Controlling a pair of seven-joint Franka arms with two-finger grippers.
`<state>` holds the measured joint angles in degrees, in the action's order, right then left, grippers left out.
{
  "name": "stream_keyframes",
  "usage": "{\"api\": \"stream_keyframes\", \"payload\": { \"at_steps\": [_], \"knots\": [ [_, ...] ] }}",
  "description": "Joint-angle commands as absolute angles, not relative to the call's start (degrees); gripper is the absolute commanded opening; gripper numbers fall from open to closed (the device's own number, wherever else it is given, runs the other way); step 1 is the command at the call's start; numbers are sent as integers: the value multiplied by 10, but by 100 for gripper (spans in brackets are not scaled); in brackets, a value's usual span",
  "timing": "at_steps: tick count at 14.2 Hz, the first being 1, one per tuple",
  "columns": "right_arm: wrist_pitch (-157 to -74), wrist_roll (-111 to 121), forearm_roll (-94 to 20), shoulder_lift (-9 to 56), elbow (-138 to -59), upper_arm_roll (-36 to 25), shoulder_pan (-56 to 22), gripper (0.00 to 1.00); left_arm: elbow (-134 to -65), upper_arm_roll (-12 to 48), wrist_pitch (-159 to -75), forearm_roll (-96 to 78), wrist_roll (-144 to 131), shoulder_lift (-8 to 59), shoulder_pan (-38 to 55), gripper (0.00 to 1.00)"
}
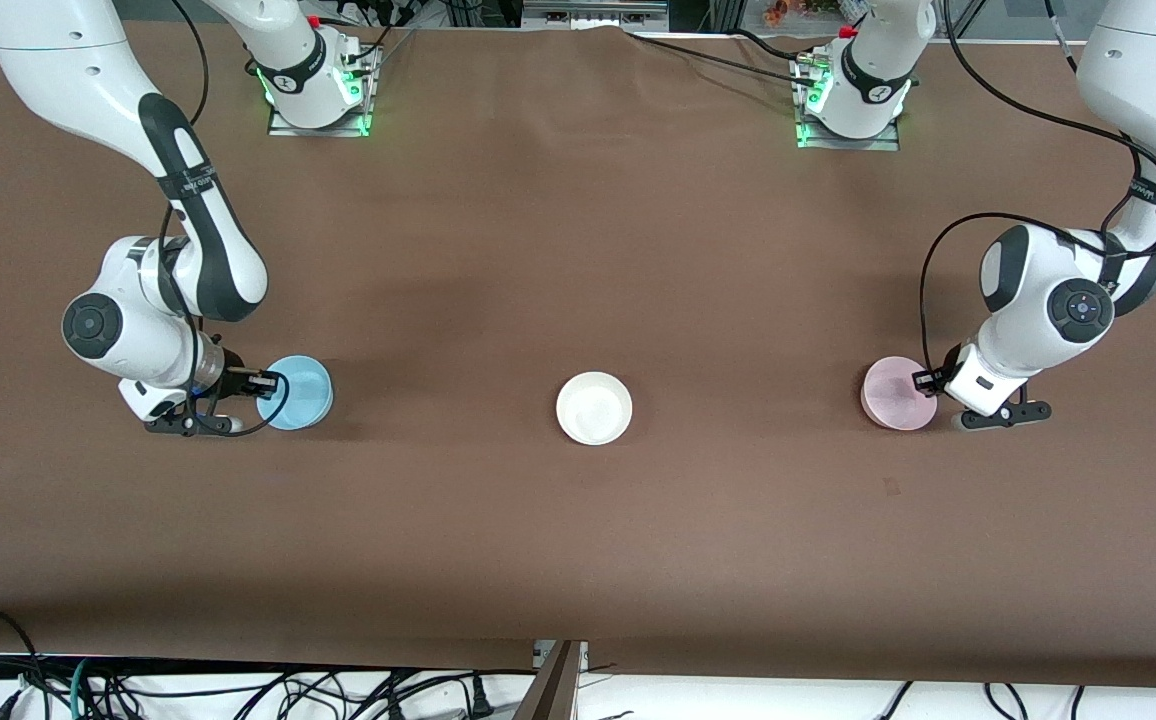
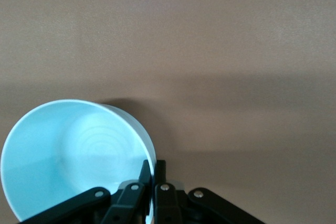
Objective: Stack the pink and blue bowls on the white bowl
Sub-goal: 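Grasp the pink bowl with the left gripper while the right gripper grasps blue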
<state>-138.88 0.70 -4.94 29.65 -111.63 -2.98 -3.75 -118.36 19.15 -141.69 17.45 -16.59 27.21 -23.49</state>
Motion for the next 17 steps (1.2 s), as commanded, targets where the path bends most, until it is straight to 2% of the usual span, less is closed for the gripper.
{"api": "stream_keyframes", "payload": {
  "at_steps": [1, 4, 10, 17],
  "knots": [
    [-1397, 15, -56, 291, -1122, -24, -30, 0, -1173, 207, -1419, 182, -187, 273, -231, 0],
    [-1384, 17, -56, 288, -1111, -23, -30, 0, -1155, 257, -1414, 181, -282, 271, -231, 0],
    [-1304, 18, -56, 287, -1058, -23, -30, 0, -1129, 365, -1413, 181, -475, 272, -220, 0],
    [-1203, 17, -61, 287, -993, -19, -31, 0, -1092, 369, -1416, 184, -684, 287, -81, 0]
  ]
}}
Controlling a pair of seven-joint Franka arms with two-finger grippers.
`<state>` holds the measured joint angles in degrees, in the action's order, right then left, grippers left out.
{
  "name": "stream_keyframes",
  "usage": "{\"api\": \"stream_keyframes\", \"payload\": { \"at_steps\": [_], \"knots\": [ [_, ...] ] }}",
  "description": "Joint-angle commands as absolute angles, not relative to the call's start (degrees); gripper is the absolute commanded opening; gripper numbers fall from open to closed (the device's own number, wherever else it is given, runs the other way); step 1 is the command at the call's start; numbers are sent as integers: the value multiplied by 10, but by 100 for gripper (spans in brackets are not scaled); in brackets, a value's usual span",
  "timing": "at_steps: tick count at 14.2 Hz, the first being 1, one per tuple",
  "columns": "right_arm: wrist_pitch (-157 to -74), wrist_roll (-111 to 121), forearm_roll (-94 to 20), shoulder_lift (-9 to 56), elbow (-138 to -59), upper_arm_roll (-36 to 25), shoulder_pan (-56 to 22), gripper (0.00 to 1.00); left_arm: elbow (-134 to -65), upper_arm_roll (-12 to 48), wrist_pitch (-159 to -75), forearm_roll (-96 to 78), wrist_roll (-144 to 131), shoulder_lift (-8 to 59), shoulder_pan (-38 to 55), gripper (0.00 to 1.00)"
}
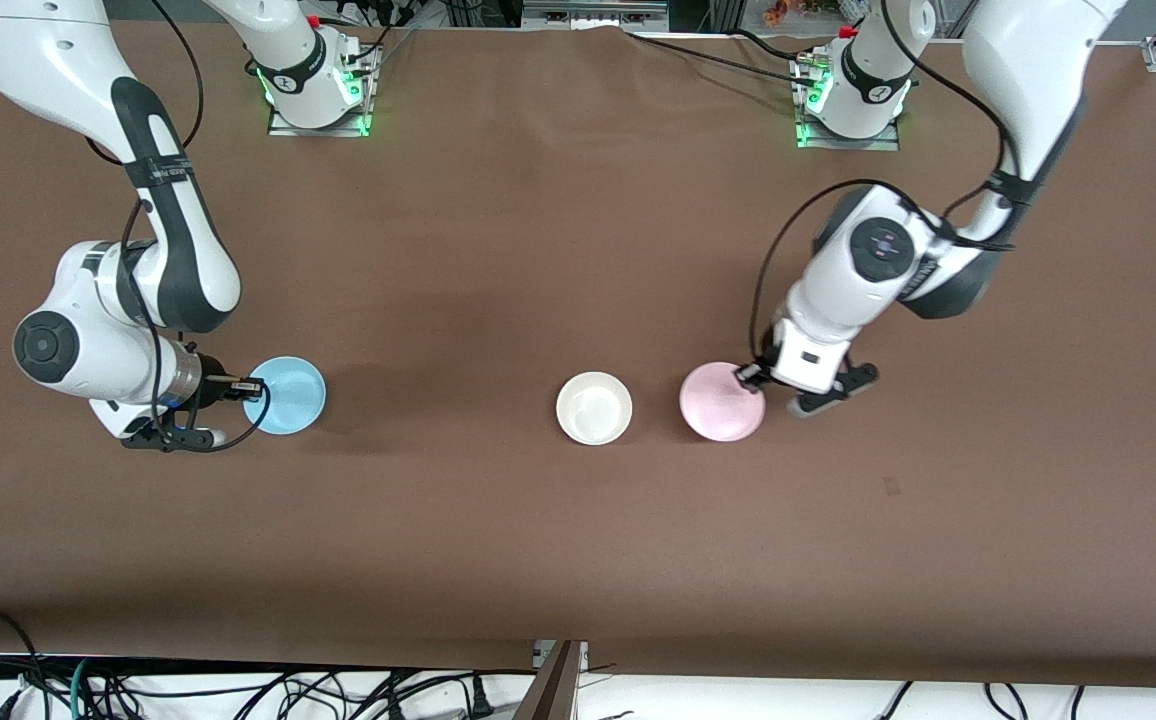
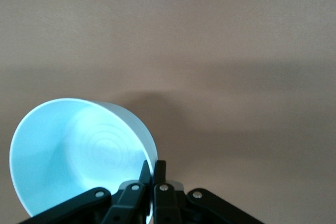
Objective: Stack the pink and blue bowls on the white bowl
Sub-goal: 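Carry the pink bowl onto the white bowl with the left gripper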
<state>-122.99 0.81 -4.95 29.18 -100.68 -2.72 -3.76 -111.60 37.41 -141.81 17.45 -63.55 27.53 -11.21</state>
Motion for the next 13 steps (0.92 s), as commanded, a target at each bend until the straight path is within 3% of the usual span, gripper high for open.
{"api": "stream_keyframes", "payload": {
  "at_steps": [1, 9, 13],
  "knots": [
    [-1196, 17, -72, 287, -988, -18, -32, 0, -1080, 368, -1416, 187, -710, 295, -64, 0],
    [-1118, 10, -135, 285, -940, -11, -53, 0, -1021, 360, -1419, 189, -801, 352, 14, 0],
    [-1117, -15, -136, 285, -933, -11, -74, 0, -983, 306, -1420, 189, -837, 373, 87, 0]
  ]
}}
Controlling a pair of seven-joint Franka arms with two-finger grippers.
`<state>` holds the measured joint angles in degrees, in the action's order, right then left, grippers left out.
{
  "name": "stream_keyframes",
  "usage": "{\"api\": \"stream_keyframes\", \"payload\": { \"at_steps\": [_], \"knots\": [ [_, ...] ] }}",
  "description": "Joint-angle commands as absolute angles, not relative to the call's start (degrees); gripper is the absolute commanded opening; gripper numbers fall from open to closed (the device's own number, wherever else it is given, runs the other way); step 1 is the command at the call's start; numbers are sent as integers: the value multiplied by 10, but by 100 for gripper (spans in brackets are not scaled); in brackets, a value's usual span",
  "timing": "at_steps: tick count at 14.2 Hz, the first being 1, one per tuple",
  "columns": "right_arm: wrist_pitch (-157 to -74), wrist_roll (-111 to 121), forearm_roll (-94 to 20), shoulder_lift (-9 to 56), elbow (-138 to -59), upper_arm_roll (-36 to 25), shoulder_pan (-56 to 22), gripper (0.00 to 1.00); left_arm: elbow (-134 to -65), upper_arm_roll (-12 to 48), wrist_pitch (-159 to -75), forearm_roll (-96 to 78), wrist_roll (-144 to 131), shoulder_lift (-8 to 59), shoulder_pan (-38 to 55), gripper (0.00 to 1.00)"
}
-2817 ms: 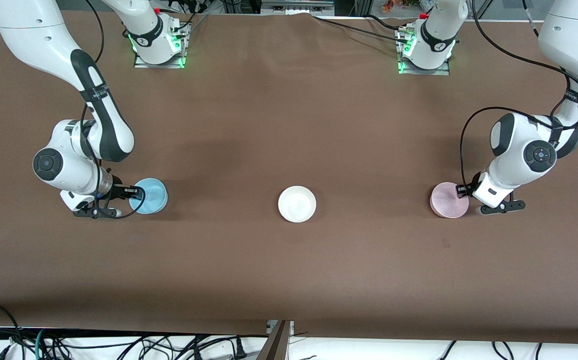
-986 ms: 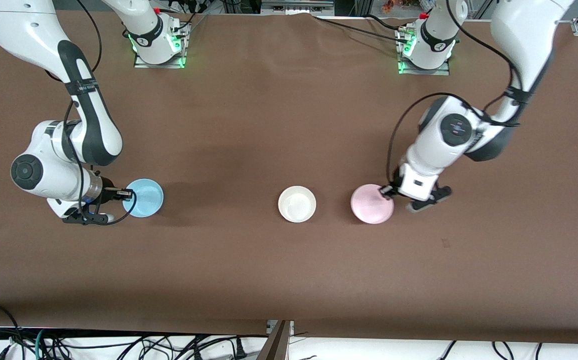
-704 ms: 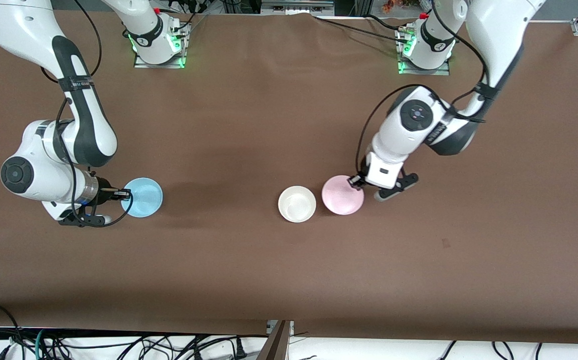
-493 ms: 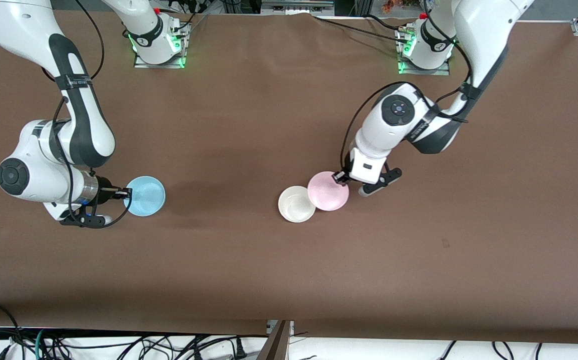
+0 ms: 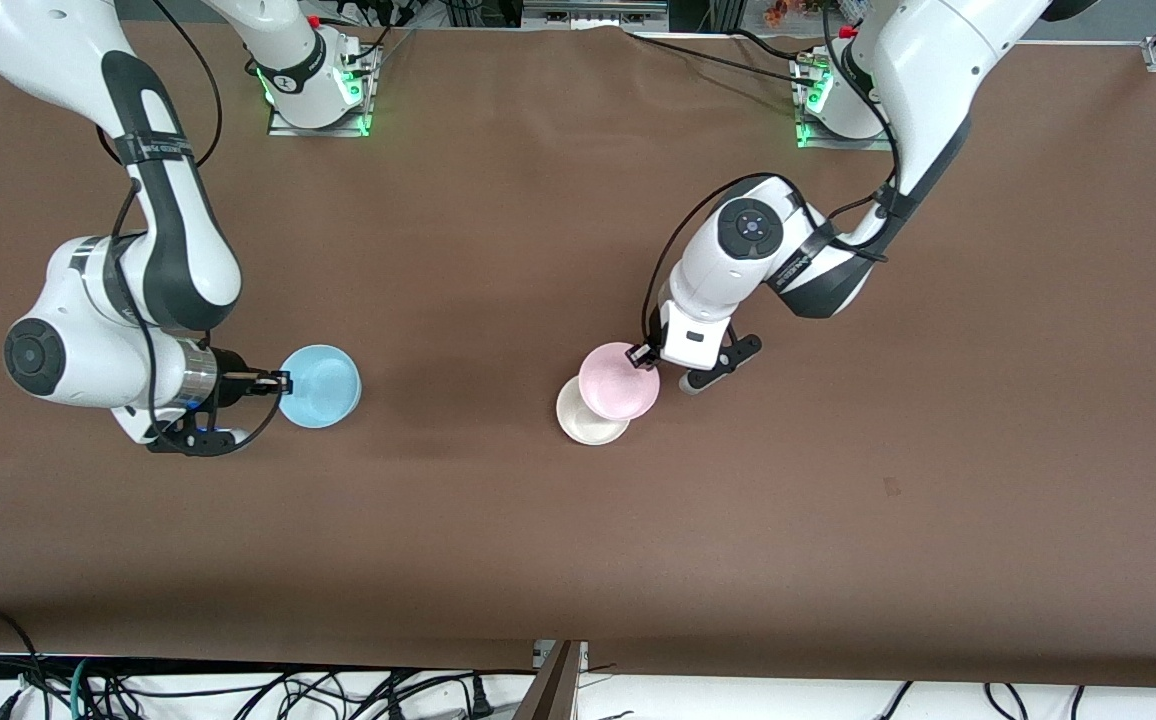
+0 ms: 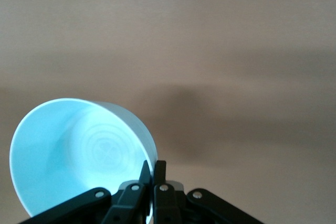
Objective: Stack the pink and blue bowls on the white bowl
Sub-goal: 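Carry the pink bowl onto the white bowl with the left gripper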
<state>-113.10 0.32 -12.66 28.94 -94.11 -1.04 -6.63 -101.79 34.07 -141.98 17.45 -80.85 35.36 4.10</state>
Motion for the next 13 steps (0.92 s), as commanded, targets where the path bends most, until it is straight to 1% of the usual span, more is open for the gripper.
{"api": "stream_keyframes", "payload": {
  "at_steps": [1, 4, 7, 9, 11, 13],
  "knots": [
    [-1116, -33, -135, 286, -928, -11, -81, 0, -975, 293, -1420, 189, -843, 379, 104, 0],
    [-1116, -44, -136, 286, -926, -11, -98, 0, -946, 280, -1420, 189, -859, 397, 122, 0],
    [-1117, -47, -137, 286, -923, -8, -107, 0, -943, 277, -1421, 189, -860, 403, 126, 0],
    [-1117, -49, -162, 286, -923, -2, -106, 0, -943, 273, -1441, 190, -860, 410, 127, 0],
    [-1118, -56, -174, 287, -922, -1, -106, 0, -943, 263, -1466, 198, -868, 417, 135, 0],
    [-1118, -82, -174, 290, -912, 1, -115, 0, -943, 235, -1468, 198, -874, 417, 161, 0]
  ]
}}
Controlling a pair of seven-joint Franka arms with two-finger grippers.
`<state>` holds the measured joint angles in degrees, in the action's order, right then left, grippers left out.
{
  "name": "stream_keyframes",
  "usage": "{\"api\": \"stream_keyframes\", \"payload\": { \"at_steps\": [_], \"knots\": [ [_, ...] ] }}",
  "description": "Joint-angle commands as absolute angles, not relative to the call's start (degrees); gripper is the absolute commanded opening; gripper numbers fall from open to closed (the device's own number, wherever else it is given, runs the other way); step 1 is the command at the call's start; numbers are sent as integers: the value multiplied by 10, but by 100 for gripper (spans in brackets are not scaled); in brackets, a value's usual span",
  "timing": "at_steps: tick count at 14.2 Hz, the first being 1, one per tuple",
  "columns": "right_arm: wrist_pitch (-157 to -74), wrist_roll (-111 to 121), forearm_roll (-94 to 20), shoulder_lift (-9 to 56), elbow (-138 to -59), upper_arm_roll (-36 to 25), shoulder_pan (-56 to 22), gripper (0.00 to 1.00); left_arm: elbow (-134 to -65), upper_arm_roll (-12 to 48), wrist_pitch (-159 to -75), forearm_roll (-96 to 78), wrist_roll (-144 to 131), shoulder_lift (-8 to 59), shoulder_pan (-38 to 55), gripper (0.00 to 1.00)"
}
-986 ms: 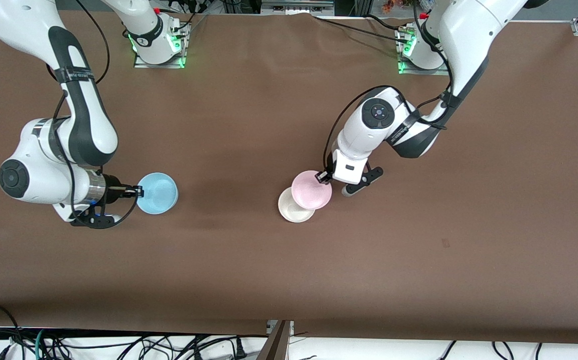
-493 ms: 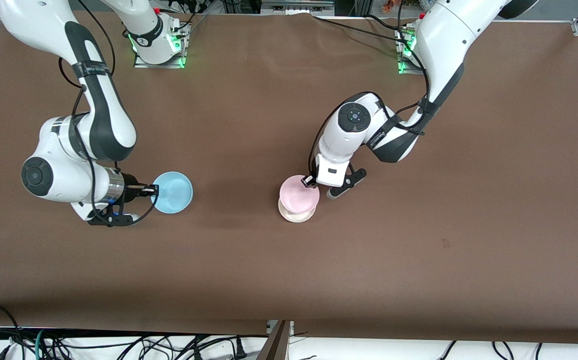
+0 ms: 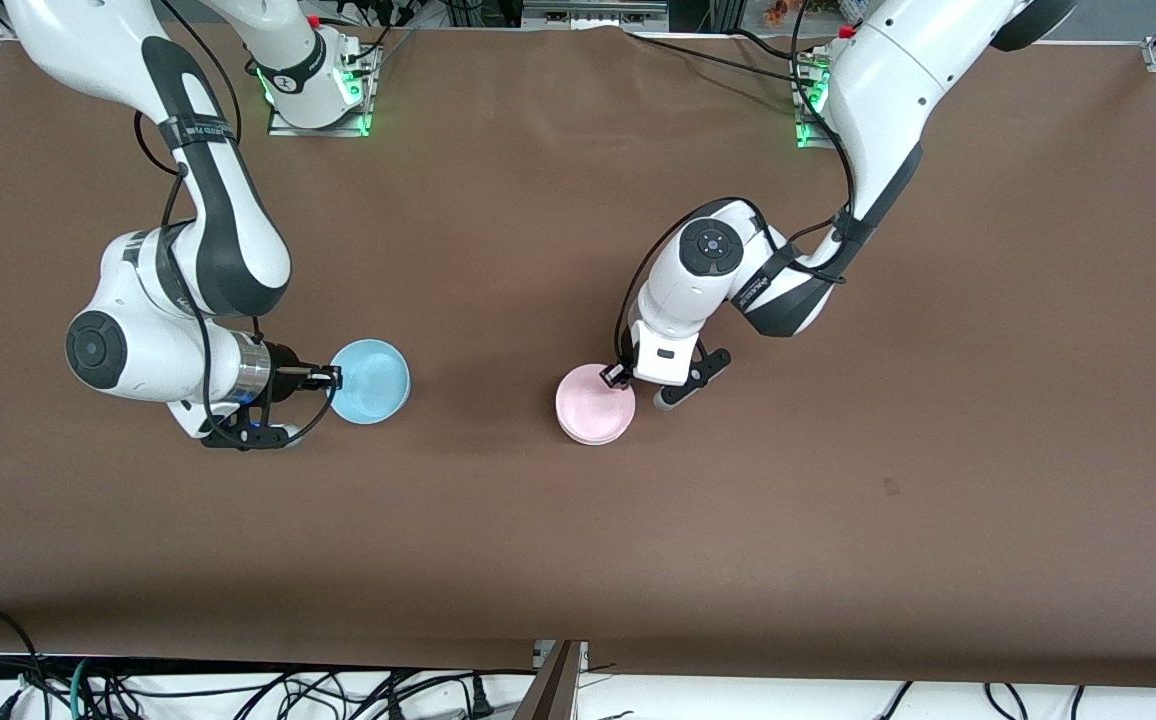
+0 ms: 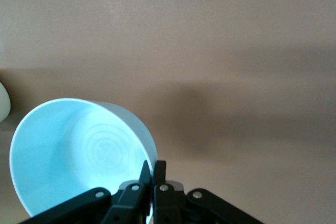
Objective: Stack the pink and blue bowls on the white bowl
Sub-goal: 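Release the pink bowl while the right gripper carries the blue bowl over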
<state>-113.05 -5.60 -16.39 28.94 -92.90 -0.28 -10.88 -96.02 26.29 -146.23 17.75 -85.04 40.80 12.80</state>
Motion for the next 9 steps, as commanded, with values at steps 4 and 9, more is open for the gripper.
{"api": "stream_keyframes", "payload": {
  "at_steps": [4, 9],
  "knots": [
    [-1124, -125, -179, 293, -908, 1, -134, 0, -941, 214, -1487, 198, -876, 427, 175, 0],
    [-1150, -193, -199, 303, -903, 1, -174, 0, -940, 213, -1488, 196, -876, 428, 172, 3]
  ]
}}
